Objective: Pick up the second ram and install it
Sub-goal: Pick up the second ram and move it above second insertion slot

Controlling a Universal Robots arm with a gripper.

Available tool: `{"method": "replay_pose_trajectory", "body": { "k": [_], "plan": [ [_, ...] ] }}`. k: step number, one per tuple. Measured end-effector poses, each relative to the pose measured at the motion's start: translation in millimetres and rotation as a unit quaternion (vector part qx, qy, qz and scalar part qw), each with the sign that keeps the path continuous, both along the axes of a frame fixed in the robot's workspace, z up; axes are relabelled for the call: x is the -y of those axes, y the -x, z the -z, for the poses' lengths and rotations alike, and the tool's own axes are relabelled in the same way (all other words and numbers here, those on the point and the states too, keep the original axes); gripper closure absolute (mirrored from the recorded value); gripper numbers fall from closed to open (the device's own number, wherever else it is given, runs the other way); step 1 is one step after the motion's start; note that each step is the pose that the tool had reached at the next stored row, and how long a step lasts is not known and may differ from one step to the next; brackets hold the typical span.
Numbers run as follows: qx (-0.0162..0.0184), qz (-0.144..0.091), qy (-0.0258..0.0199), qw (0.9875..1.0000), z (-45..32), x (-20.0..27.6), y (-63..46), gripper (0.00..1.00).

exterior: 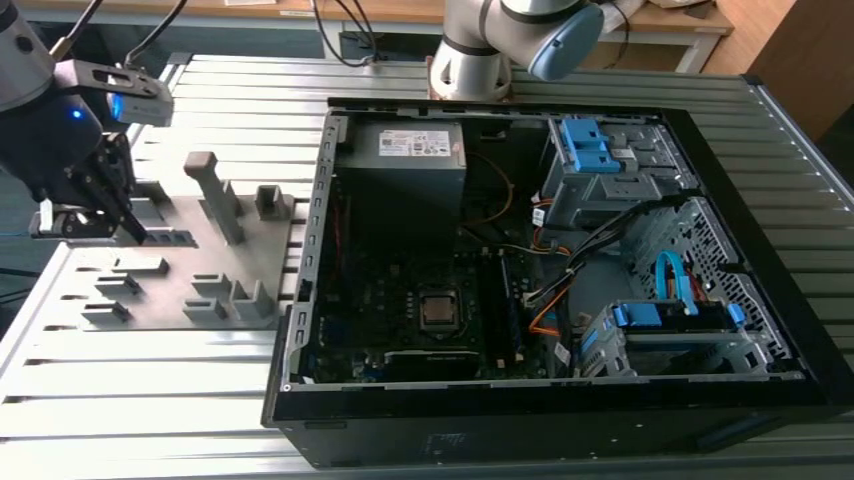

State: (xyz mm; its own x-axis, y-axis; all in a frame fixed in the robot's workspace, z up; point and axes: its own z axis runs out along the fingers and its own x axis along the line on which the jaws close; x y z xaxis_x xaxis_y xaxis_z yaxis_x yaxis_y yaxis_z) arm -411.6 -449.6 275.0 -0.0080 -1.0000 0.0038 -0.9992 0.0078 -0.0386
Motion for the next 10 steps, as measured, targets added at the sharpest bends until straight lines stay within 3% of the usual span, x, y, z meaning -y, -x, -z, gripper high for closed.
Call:
{"method": "replay_pose_trajectory", "body": {
  "k": [10],
  "plan": [
    [0.0, 0.0, 0.0, 1.0, -7.5, 0.0, 0.0, 0.86]
  ]
}}
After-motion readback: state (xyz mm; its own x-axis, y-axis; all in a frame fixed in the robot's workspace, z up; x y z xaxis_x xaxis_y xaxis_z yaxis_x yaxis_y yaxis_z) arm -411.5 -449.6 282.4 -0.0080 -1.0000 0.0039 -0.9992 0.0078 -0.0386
